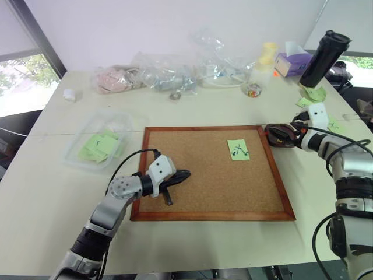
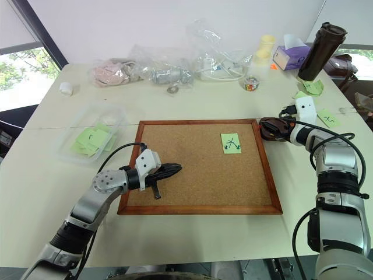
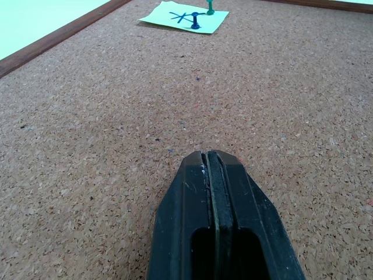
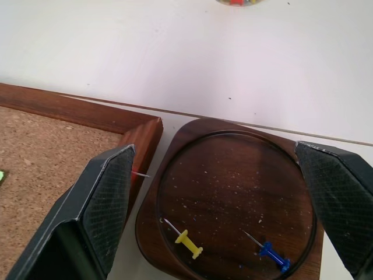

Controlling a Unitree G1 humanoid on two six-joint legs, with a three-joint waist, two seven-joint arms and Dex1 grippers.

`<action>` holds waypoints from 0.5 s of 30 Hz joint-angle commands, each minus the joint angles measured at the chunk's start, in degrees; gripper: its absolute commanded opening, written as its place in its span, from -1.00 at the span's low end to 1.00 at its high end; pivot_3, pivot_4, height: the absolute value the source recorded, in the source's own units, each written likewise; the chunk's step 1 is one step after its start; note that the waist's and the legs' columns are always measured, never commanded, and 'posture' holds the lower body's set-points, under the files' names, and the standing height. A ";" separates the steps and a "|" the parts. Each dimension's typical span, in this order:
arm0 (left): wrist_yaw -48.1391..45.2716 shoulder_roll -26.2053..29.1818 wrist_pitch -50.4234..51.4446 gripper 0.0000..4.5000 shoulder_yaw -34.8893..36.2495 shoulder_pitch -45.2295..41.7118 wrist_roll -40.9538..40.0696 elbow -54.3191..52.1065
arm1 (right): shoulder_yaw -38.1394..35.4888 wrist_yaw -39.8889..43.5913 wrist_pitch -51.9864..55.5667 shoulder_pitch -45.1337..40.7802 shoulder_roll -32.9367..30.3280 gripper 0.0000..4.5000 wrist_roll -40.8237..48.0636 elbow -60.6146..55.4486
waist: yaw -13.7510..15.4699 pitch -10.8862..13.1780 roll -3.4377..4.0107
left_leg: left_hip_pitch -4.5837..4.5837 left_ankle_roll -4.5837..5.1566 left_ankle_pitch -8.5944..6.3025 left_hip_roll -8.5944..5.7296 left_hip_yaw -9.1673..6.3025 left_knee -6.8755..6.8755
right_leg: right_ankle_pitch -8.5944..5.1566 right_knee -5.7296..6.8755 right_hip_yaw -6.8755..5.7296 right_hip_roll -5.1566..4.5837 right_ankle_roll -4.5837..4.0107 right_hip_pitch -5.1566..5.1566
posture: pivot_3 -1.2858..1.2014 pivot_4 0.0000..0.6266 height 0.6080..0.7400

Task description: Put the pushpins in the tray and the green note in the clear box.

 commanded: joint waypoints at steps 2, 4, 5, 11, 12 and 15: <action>-0.64 0.42 1.03 -1.00 -2.07 1.30 1.26 0.95 | -0.19 -0.25 -4.23 0.61 -0.35 0.98 -1.14 2.66 | 0.01 0.00 0.00 | 0.00 0.00 0.00 0.00 0.00 0.00 | 0.00 0.00 0.00 0.00 0.00 0.00 | 0.03 -0.52 1.00; -0.63 0.44 1.01 -1.00 -2.07 1.32 1.30 0.91 | -0.38 -0.17 -4.60 0.38 -0.35 0.98 -0.95 2.91 | -0.02 0.00 0.01 | 0.00 0.00 0.00 0.00 0.00 0.00 | 0.00 0.00 0.00 0.00 0.00 0.00 | 0.03 -0.52 1.00; -0.62 0.44 1.01 -1.00 -2.06 1.34 1.32 0.89 | -0.47 -0.05 -4.69 0.26 -0.42 0.98 -0.79 2.71 | -0.04 -0.01 0.01 | 0.00 0.00 0.00 0.00 0.00 0.00 | 0.00 0.00 0.00 0.00 0.00 0.00 | 0.03 -0.52 1.00; -0.77 0.73 0.85 -1.00 -1.97 1.73 1.41 0.78 | -0.84 2.27 -0.05 0.92 0.03 0.98 2.90 -7.56 | -0.08 -0.03 0.06 | 0.00 0.00 0.00 0.00 0.00 0.00 | 0.00 0.00 0.00 0.00 0.00 0.00 | 0.03 -0.52 1.00; -0.78 0.76 0.86 -1.00 -1.95 1.75 1.41 0.75 | -0.62 3.09 1.89 1.83 0.09 0.98 3.99 -10.98 | -0.07 -0.04 0.08 | 0.00 0.00 0.00 0.00 0.00 0.00 | 0.00 0.00 0.00 0.00 0.00 -0.01 | 0.03 -0.52 1.00; -0.78 0.84 0.76 -1.00 -1.91 1.72 1.48 0.81 | 0.59 5.56 7.51 5.85 -0.20 0.98 7.04 -22.20 | 0.14 -0.04 0.08 | 0.00 0.00 0.00 0.04 -0.03 0.00 | 0.00 0.00 -0.01 0.00 0.00 0.00 | 0.03 -0.52 1.00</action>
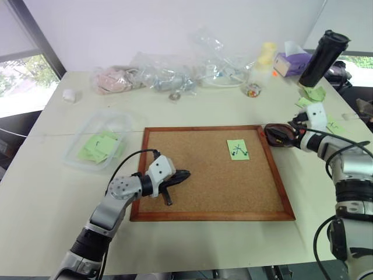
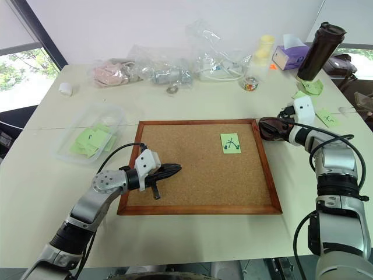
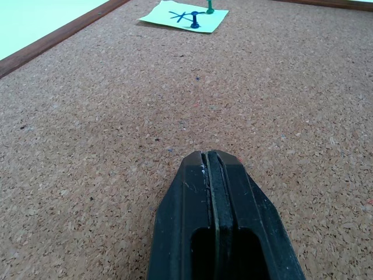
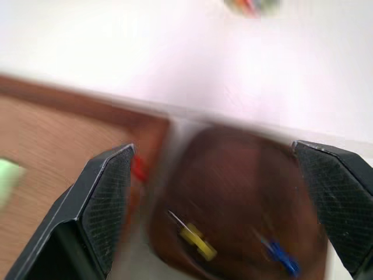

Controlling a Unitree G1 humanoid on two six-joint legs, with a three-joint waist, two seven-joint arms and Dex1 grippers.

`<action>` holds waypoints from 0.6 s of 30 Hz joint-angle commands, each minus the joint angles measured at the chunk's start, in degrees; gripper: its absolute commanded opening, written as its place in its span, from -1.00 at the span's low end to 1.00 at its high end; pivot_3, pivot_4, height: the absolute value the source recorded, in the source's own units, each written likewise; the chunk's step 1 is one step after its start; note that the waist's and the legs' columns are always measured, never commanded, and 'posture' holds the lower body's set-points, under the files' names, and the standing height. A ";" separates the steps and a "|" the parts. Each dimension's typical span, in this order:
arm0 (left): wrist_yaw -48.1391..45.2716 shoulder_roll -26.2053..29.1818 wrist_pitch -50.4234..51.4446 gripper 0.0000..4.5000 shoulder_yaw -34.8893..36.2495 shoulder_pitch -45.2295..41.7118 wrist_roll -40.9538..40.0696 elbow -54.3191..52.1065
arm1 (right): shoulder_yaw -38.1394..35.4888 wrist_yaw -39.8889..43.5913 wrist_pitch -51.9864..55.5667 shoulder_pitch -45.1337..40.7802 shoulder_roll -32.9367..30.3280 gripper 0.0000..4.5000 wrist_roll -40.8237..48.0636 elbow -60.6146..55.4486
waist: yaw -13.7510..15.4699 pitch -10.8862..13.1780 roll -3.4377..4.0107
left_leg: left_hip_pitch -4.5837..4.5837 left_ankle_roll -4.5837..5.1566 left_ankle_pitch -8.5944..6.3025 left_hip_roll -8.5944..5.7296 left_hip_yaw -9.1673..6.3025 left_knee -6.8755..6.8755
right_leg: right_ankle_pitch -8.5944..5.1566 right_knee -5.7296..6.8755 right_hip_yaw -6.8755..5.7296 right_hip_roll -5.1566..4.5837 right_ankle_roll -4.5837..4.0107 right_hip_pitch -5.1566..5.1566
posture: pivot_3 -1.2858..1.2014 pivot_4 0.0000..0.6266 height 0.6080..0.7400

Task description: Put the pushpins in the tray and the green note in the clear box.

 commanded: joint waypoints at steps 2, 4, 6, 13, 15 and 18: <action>-0.80 0.82 0.90 -1.00 -1.93 1.57 1.27 0.94 | 2.79 4.44 7.36 7.03 -0.82 0.98 5.21 -19.72 | 0.38 0.00 0.00 | 0.00 0.00 0.00 0.00 -0.01 0.00 | 0.00 -0.01 0.00 0.00 0.00 0.01 | 0.03 -0.52 1.00; -0.82 0.87 0.87 -1.00 -1.97 1.62 1.31 0.96 | 4.54 4.49 9.19 10.49 -0.97 0.98 5.44 -25.87 | 0.34 0.00 0.00 | -0.01 0.01 -0.01 0.00 -0.04 -0.01 | 0.00 -0.02 0.00 -0.02 0.00 0.01 | 0.03 -0.52 1.00; -0.82 0.86 0.99 -1.00 -1.94 1.52 1.30 0.94 | 5.17 4.43 8.98 12.21 -1.27 0.98 5.07 -27.58 | 0.34 0.00 0.00 | -0.01 0.01 0.00 -0.01 -0.03 0.00 | 0.00 -0.02 0.00 -0.02 0.00 0.01 | 0.03 -0.52 1.00; -0.85 0.87 1.04 -1.00 -1.92 1.58 1.38 0.94 | 6.41 3.99 6.85 15.74 -0.82 0.75 3.87 -28.21 | 0.33 0.00 0.00 | 0.01 0.01 0.00 -0.02 -0.02 0.02 | 0.00 -0.01 0.00 0.00 0.00 0.02 | 0.03 -0.52 1.00; -0.84 0.89 1.00 -1.00 -1.92 1.57 1.41 0.93 | 6.84 3.98 6.26 16.48 -0.67 0.40 3.52 -28.09 | 0.33 0.00 0.00 | 0.01 0.01 0.00 -0.03 -0.01 0.02 | 0.00 -0.01 0.01 0.00 0.00 0.03 | 0.03 -0.52 1.00; -0.81 0.91 0.98 -1.00 -1.87 1.60 1.42 0.92 | 7.74 3.86 4.81 17.37 -0.51 -0.31 2.48 -27.12 | 0.33 0.00 0.00 | 0.01 0.01 0.00 -0.02 -0.01 0.02 | 0.00 -0.01 0.00 0.00 0.00 0.02 | 0.03 -0.52 1.00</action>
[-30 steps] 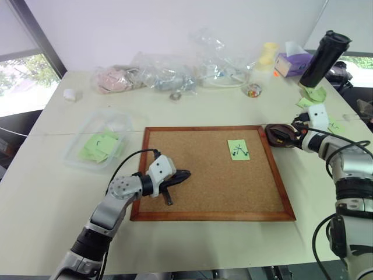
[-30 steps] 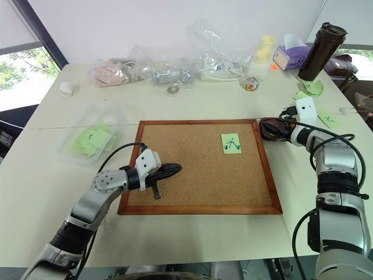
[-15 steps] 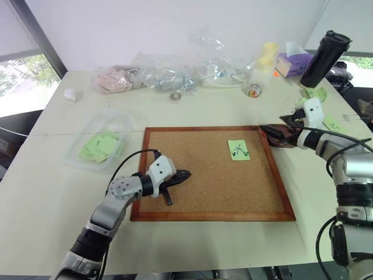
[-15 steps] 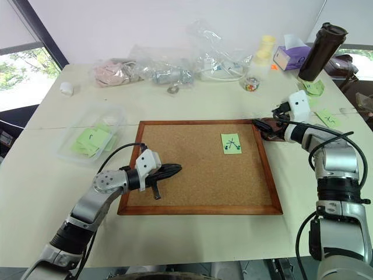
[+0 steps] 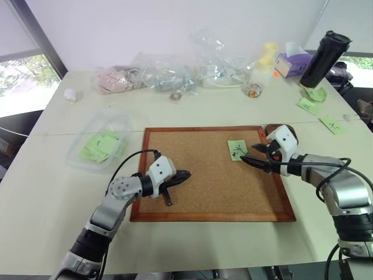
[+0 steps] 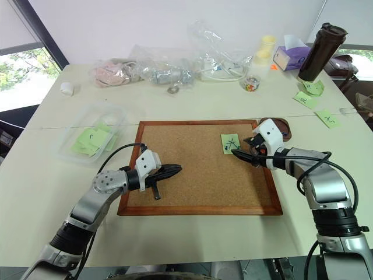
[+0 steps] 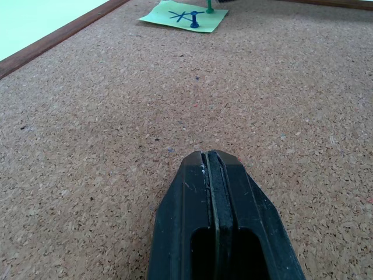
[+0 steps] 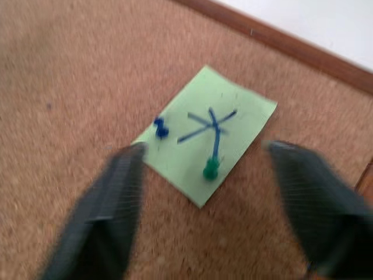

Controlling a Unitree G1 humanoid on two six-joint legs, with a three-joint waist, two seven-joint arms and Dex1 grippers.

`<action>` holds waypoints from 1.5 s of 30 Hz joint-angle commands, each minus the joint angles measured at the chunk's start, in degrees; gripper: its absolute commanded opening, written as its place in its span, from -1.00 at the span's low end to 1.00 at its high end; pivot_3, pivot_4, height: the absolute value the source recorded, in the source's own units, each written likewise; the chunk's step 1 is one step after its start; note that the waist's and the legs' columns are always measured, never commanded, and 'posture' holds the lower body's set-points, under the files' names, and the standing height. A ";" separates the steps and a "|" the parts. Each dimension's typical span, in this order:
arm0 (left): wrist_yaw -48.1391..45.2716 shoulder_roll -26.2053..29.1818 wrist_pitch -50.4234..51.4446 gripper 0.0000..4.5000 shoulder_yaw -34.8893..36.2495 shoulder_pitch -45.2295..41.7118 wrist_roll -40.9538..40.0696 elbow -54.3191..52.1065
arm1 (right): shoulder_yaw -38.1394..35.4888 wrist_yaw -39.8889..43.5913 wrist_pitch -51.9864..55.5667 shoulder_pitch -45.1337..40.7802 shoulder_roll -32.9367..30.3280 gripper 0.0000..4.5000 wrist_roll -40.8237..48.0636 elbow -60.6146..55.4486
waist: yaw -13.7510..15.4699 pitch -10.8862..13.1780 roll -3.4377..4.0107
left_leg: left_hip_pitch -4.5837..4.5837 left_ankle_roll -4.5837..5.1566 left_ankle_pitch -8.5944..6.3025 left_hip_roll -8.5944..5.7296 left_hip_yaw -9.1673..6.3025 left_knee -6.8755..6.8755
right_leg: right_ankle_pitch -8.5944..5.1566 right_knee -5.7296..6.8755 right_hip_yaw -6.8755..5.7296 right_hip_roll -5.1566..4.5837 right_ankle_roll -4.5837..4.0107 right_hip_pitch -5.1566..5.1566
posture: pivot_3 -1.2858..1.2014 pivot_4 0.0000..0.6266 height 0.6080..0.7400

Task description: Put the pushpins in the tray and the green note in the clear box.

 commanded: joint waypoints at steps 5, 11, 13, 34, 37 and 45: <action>-0.79 0.95 0.97 -1.00 -1.72 1.56 1.20 0.96 | 0.36 -0.50 -3.23 0.13 0.40 -0.98 -1.47 -0.31 | 0.00 0.00 0.00 | 0.01 0.00 0.00 0.00 0.00 0.00 | 0.00 0.00 0.00 0.01 0.00 0.01 | 0.03 -0.52 1.00; -0.84 1.09 0.91 -1.00 -1.71 1.61 1.22 0.97 | 0.11 -1.31 -2.88 -1.29 0.79 -0.98 -1.53 -0.24 | -0.05 0.00 0.00 | 0.01 0.00 0.00 0.01 0.00 -0.01 | 0.00 0.00 0.00 0.01 0.00 0.01 | 0.03 -0.52 1.00; -0.85 1.13 0.83 -1.00 -1.69 1.59 1.20 1.07 | -0.63 -1.65 -2.74 -1.81 0.68 -0.98 -1.29 -0.13 | -0.06 0.00 0.00 | 0.01 0.00 0.00 0.01 0.00 -0.01 | 0.00 0.00 0.00 0.01 0.00 0.01 | 0.03 -0.52 1.00; -1.04 1.22 1.42 -1.00 -2.29 1.72 1.20 0.88 | -10.33 -9.39 -3.65 -12.05 -2.93 -0.98 -1.84 12.84 | -0.02 0.00 0.00 | 0.01 0.00 0.00 0.00 0.01 0.00 | 0.00 -0.01 0.00 0.01 0.00 0.02 | 0.03 -0.52 1.00; -1.06 1.19 1.27 -1.00 -2.38 1.52 1.21 1.12 | -10.55 -12.34 -6.85 -15.28 -3.51 -0.98 -4.50 21.93 | 0.04 0.00 0.00 | 0.01 0.00 0.00 -0.01 0.01 -0.02 | 0.00 0.00 -0.01 0.01 0.00 0.01 | 0.03 -0.52 1.00; -0.93 1.22 1.09 -1.00 -2.47 1.74 1.30 1.02 | -9.46 -10.92 -10.15 -18.71 -1.72 -0.98 -5.13 32.57 | -0.10 -0.03 0.05 | 0.01 0.00 0.00 -0.01 0.05 -0.04 | 0.00 0.00 0.01 0.00 0.00 0.00 | 0.03 -0.52 1.00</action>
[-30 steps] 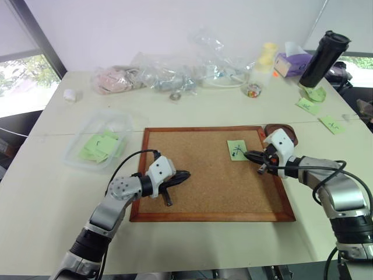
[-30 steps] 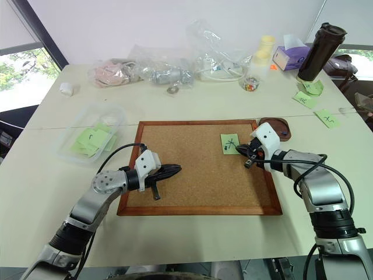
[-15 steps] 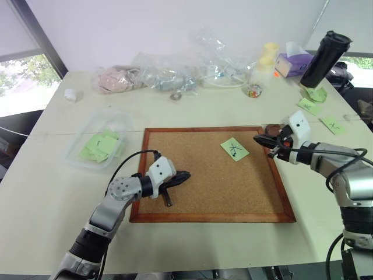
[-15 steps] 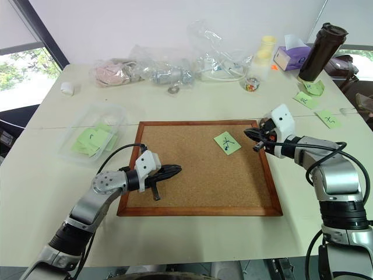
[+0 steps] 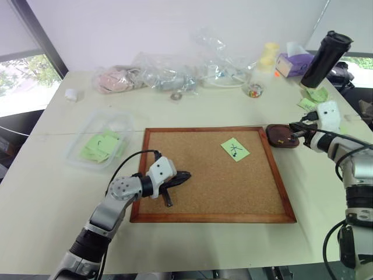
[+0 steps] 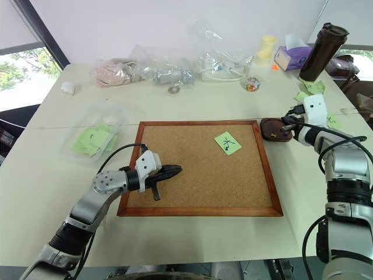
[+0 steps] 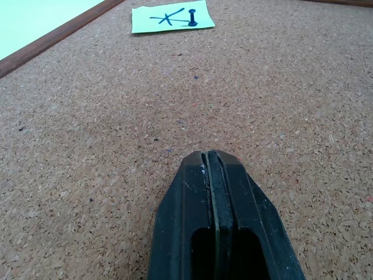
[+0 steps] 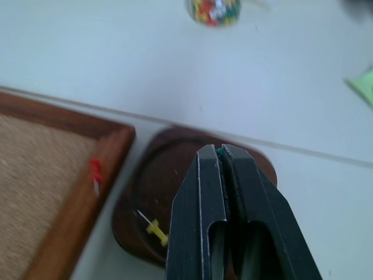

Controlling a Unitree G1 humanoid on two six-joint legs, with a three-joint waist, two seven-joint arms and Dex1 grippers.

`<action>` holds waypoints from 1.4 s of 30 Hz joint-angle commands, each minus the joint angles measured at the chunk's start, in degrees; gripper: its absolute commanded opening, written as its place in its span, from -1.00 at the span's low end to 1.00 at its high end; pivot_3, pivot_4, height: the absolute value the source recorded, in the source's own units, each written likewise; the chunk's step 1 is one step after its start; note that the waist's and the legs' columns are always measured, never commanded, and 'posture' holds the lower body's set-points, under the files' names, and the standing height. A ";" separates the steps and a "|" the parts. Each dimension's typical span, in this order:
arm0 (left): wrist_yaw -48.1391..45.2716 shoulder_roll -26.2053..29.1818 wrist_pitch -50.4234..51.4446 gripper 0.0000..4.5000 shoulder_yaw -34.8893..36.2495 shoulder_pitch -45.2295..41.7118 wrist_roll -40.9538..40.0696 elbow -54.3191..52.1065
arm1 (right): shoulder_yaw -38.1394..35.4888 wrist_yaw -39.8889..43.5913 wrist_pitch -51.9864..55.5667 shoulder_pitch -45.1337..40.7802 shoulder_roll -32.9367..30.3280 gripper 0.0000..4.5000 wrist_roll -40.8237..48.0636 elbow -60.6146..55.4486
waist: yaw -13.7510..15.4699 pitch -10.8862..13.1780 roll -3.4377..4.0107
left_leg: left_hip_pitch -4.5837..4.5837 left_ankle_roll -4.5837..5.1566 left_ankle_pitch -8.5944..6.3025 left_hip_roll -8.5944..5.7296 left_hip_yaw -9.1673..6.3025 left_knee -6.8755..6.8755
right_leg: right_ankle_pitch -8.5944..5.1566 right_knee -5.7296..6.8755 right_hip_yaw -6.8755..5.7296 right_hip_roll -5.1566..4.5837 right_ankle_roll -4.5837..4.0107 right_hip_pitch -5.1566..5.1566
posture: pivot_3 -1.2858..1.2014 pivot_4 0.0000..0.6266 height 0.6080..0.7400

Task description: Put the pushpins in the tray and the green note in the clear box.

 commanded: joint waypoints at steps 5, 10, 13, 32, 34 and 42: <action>-0.51 0.64 1.05 -1.00 -1.91 1.93 1.32 1.31 | 0.00 1.26 -3.10 -3.14 1.67 -0.98 -0.32 5.63 | 0.02 -0.01 0.01 | 0.00 0.00 0.00 0.00 0.00 0.01 | 0.00 0.00 0.00 0.00 0.00 0.00 | 0.03 -0.52 1.00; -0.29 0.74 1.10 -1.00 -1.82 2.21 1.29 0.96 | 1.04 1.71 -3.68 -2.98 2.41 0.01 -1.05 6.88 | -0.01 -0.02 0.04 | 0.00 0.00 0.00 0.00 0.00 0.01 | 0.00 0.00 0.00 0.00 0.00 -0.01 | 0.03 -0.52 1.00; -0.17 0.75 1.11 -1.00 -1.82 2.19 1.32 0.96 | 0.70 1.49 -3.53 -3.11 2.84 0.64 -0.77 6.71 | -0.02 -0.03 0.05 | 0.00 0.00 0.00 0.00 0.00 0.00 | 0.00 0.00 0.00 0.00 0.00 -0.01 | 0.03 -0.52 1.00; -0.31 0.71 0.92 -1.00 -2.00 1.92 1.33 1.26 | -3.46 5.62 5.45 -0.31 0.57 0.97 7.28 -13.70 | 0.05 -0.04 0.07 | 0.00 0.00 0.00 0.01 0.00 0.00 | 0.00 0.00 0.00 0.00 0.00 -0.01 | 0.03 -0.52 1.00; -0.40 0.71 0.89 -1.00 -2.05 1.88 1.30 1.28 | -3.01 5.53 5.87 0.09 0.69 0.97 7.13 -15.31 | 0.05 -0.04 0.07 | 0.00 0.00 0.00 0.01 -0.01 0.00 | 0.00 0.00 0.00 0.00 0.00 -0.01 | 0.03 -0.52 1.00; -0.49 0.66 0.67 -1.00 -2.19 2.00 1.27 1.29 | 3.47 12.07 8.84 9.81 1.32 0.97 8.97 -29.31 | 0.10 -0.05 0.07 | -0.01 0.00 0.00 0.02 -0.05 -0.01 | 0.00 -0.01 0.00 -0.02 0.00 0.00 | 0.03 -0.52 1.00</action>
